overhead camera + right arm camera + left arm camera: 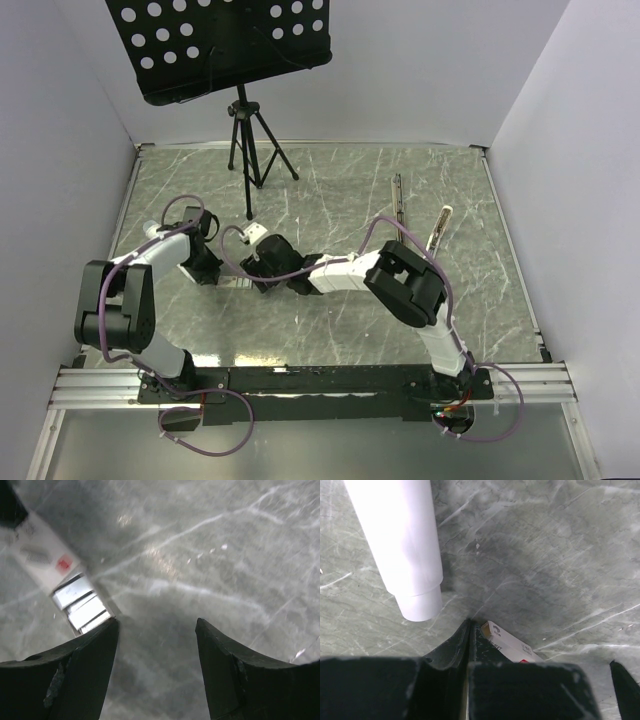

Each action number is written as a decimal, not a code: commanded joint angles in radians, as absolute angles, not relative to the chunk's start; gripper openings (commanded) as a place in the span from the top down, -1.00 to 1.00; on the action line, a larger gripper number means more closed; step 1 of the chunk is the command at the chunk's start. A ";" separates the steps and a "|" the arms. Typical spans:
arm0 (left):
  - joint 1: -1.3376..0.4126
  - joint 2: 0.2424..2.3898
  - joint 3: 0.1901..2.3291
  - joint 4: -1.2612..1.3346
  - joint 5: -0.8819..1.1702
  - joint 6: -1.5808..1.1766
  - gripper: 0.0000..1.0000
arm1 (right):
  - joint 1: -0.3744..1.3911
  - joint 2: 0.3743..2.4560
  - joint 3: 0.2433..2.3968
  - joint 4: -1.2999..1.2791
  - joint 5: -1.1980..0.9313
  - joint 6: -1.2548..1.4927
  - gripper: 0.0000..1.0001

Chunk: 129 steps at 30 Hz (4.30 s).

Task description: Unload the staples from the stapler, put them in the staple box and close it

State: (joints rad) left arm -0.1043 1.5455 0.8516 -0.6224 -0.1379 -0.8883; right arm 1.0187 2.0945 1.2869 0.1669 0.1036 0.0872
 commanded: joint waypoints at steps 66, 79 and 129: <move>-0.183 0.899 0.808 -0.514 -0.169 -0.778 0.74 | 1.048 2.042 1.403 -0.178 0.163 0.561 -0.67; -0.183 0.423 0.761 -0.506 -0.411 -0.641 -0.86 | 1.114 2.198 1.669 -0.311 0.261 0.537 -1.00; -0.183 0.380 0.736 -0.523 -0.431 -0.614 -0.85 | 1.138 2.238 1.700 -0.373 0.363 0.495 -0.02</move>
